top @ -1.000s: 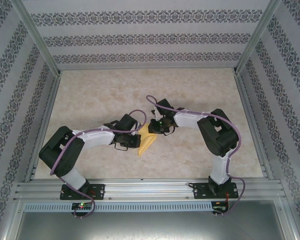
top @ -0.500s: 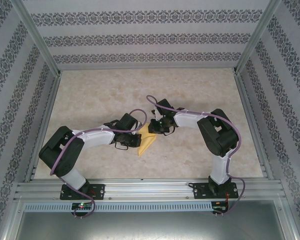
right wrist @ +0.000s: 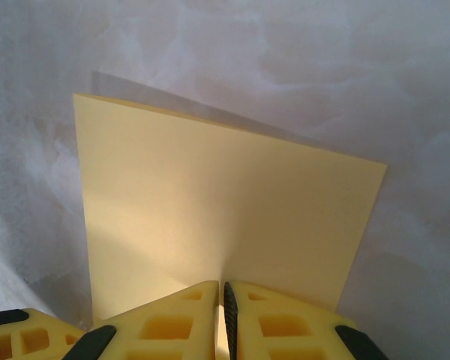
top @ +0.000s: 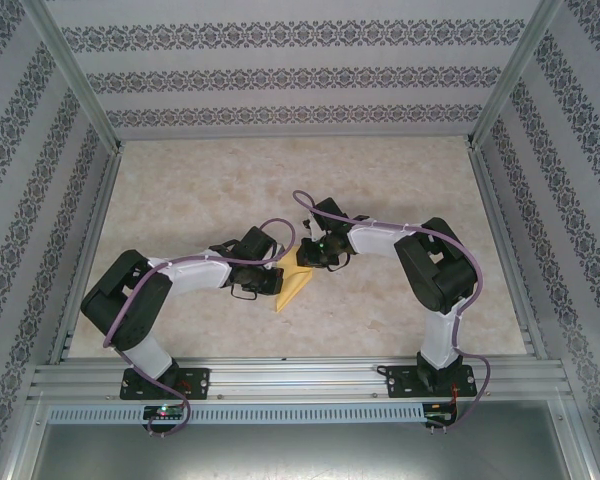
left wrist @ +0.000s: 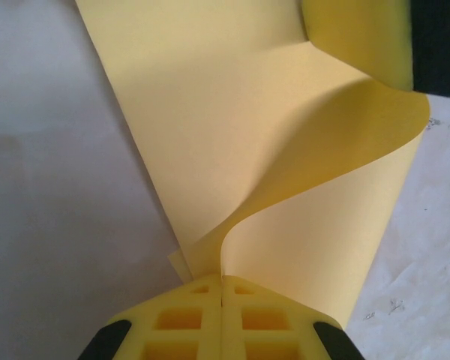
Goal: Fold a paper plane with a square sheet of paper (pick it up from the middle)
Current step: Third fold the triangle at the center of the table.
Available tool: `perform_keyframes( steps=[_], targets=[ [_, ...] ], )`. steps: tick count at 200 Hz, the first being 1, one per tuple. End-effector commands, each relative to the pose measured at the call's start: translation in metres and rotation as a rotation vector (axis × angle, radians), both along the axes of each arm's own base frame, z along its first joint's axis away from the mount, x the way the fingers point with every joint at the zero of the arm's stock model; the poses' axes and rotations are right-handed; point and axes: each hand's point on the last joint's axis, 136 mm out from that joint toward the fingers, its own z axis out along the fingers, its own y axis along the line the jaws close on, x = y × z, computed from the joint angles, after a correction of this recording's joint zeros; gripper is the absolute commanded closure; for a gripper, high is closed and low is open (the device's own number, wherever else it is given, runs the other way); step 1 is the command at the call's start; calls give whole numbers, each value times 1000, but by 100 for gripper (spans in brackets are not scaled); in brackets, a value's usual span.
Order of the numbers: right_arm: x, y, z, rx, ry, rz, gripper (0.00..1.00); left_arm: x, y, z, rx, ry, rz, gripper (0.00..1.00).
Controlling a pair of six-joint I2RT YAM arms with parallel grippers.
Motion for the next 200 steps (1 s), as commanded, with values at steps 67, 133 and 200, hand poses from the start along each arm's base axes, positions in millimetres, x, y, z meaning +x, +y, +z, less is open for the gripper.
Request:
perform_keyframes(
  steps=[67,133,200],
  targets=[
    [-18,-14,-27,-87,57,-11,85,9,-4,18,-30,-81,-23,97],
    [-17,-13,-25,-85,53,-11,85,8,-1,-1,18,-29,-20,98],
    [-15,-13,-19,-76,43,-15,84,1,5,-11,46,9,4,98]
  ],
)
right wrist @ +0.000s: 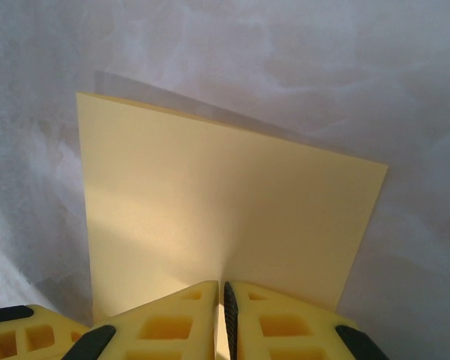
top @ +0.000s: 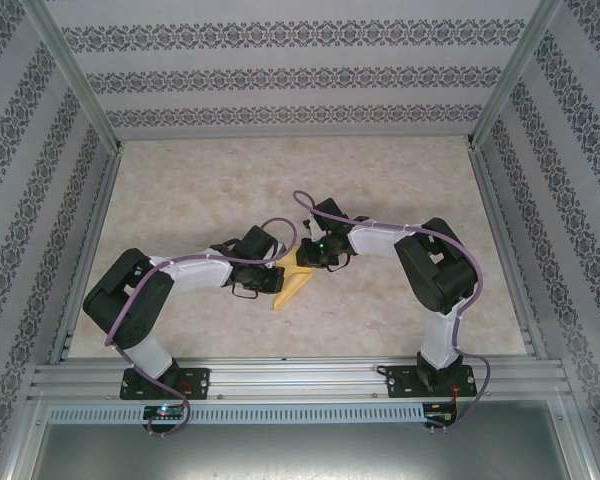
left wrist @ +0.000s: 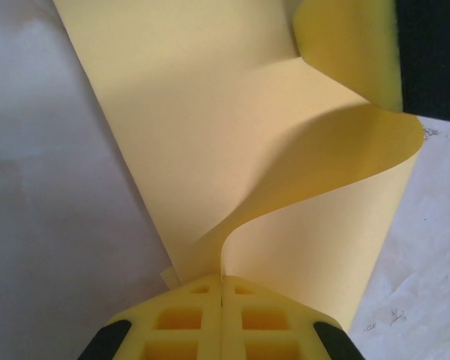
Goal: Fold a paper plane with a square sheet of paper (pick it up from the middle)
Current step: Third fold the triangle at the center of the table.
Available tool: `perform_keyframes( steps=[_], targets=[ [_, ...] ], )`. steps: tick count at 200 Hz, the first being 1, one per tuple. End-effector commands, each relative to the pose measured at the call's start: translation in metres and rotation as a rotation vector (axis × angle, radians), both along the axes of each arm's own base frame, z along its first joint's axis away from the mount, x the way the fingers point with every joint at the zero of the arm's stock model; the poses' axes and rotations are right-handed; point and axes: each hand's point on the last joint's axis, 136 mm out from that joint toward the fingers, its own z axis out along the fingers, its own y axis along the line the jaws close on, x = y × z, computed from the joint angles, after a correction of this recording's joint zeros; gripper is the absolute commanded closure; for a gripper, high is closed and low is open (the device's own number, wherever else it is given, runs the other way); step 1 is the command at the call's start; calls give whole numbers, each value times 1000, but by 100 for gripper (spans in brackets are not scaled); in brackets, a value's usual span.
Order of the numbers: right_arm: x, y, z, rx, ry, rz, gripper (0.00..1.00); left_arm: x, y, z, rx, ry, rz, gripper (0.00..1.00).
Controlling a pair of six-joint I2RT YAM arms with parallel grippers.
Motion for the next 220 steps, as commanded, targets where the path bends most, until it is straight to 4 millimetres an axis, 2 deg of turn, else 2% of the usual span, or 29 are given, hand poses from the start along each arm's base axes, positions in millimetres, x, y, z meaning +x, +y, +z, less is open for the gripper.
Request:
perform_keyframes(
  steps=[1,47,96,135,157,185,205,220],
  targets=[
    [-16,-13,-20,-84,50,-12,85,-4,7,-10,44,26,16,98],
    [-17,-16,-22,-90,54,-15,85,-7,8,1,20,-1,30,98],
    [-17,-14,-21,-81,54,-13,84,-5,2,-4,11,6,8,98],
    [-14,-12,-15,-62,44,-26,84,-7,6,-11,42,25,19,98],
    [-4,-9,10,4,-22,-52,82,-8,7,-14,47,35,24,98],
    [9,-25,50,96,-117,-149,80,-9,6,-14,45,35,20,99],
    [-1,-27,74,186,-162,-160,82,-9,7,-14,45,36,19,99],
    [-19,-17,79,264,-155,-154,88,-9,6,-14,45,35,18,99]
  ],
)
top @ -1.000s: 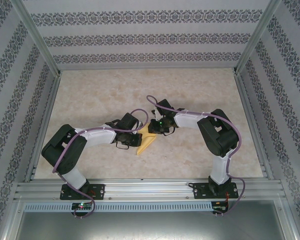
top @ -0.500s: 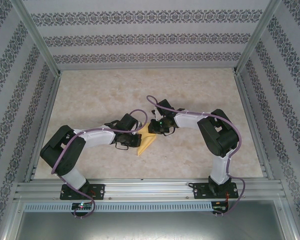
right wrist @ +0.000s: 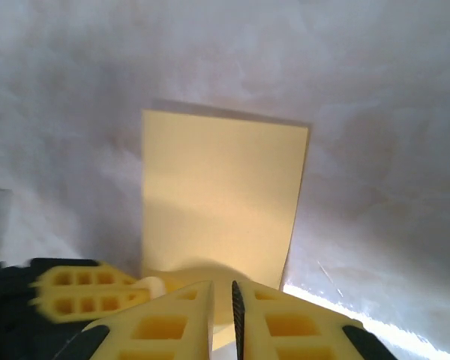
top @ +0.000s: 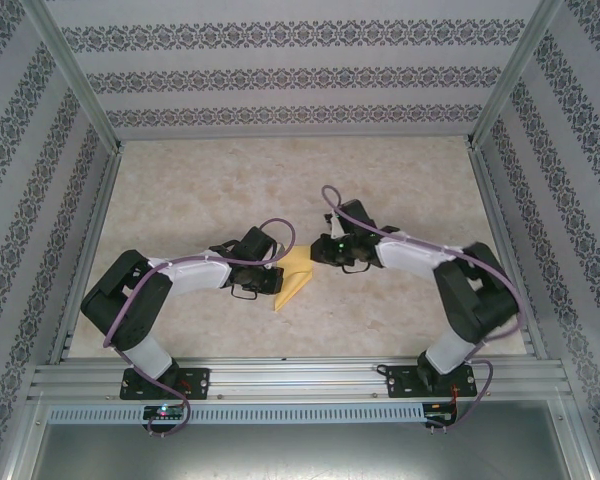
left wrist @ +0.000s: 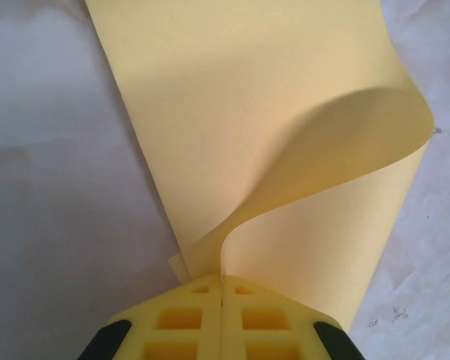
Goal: Fold a paper plane with a square sheet of paper (pick it up from the middle)
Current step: Third fold the triangle at the center of the table.
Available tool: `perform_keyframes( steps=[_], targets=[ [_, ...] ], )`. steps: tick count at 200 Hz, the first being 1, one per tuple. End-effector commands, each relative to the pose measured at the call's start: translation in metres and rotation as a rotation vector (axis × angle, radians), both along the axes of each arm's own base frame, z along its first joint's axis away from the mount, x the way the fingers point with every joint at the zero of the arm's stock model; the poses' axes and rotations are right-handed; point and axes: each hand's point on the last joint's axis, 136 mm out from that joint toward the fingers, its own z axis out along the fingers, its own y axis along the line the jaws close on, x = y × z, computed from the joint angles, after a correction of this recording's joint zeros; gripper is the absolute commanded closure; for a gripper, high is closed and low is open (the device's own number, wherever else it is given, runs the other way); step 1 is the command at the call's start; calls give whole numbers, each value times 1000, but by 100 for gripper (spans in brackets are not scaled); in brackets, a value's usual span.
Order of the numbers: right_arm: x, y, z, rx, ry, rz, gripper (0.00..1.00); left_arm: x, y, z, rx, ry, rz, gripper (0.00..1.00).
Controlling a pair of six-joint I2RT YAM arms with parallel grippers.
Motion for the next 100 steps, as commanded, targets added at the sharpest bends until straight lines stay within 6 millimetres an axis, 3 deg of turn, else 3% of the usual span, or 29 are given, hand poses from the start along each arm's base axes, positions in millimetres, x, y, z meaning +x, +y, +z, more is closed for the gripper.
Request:
perform_keyframes(
  steps=[1,21,55,100],
  targets=[
    [-15,16,20,139,-39,2,88,-7,4,-14,43,35,3,99],
    [-37,27,14,201,-13,-13,95,-6,4,-14,44,36,2,99],
    [-69,53,-3,243,31,-20,98,-7,4,-14,43,39,0,99],
    [-76,75,-19,281,75,-10,98,-7,3,-14,42,39,-2,99]
  ],
)
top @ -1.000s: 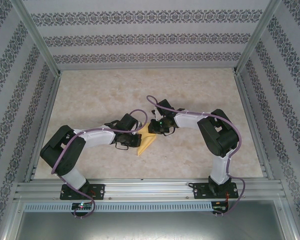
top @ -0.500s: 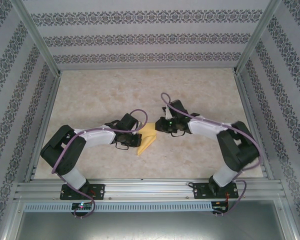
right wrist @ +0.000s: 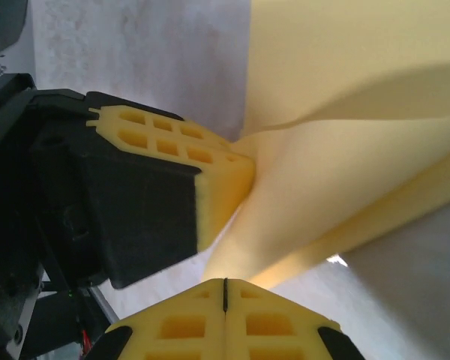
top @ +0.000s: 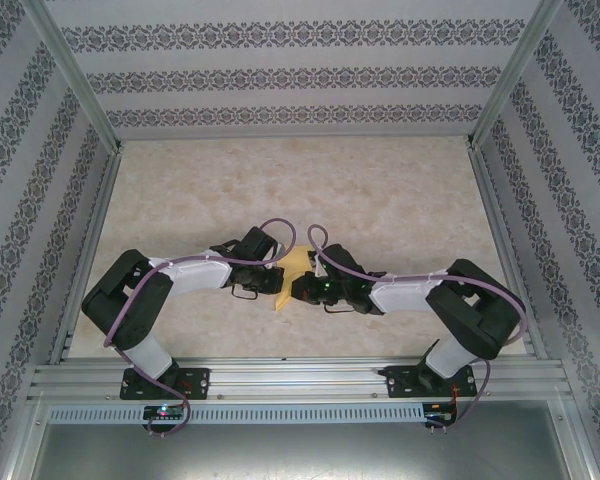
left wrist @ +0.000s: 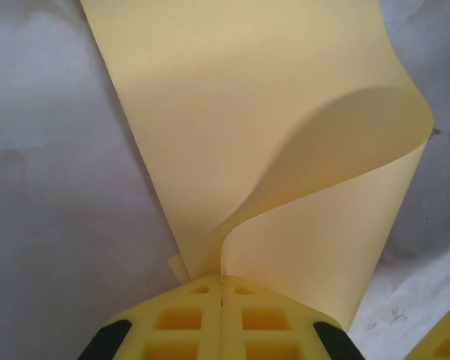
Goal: Fold a paper plane with a square sheet of paper (pick it up from the middle)
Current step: Third fold the triangle at the center of the table.
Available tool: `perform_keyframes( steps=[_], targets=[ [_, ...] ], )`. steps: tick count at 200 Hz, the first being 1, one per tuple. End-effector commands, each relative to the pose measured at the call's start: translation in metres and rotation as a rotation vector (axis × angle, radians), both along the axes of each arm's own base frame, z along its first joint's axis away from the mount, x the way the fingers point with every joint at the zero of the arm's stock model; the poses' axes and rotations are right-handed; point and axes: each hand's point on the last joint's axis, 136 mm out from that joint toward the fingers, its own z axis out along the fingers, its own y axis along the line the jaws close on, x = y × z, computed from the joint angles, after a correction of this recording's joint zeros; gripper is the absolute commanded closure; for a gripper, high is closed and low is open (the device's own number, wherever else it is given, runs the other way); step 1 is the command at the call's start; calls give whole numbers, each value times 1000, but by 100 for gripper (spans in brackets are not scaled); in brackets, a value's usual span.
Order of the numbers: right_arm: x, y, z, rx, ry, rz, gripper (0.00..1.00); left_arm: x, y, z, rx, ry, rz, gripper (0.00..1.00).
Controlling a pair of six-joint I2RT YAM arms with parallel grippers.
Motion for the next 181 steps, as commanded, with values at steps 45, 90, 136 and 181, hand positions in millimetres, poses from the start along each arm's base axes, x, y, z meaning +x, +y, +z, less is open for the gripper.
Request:
perform_keyframes(
  steps=[45,90,136,181],
  targets=[
    [12,14,-9,65,27,-54,98,-8,5,-15,44,40,1,99],
    [8,5,-3,46,6,-70,98,-7,5,-15,45,39,1,99],
    [10,9,16,58,-37,-57,97,-7,4,-15,43,44,-5,99],
    [10,15,-10,21,30,-35,97,-7,4,-15,42,43,-6,99]
  ],
)
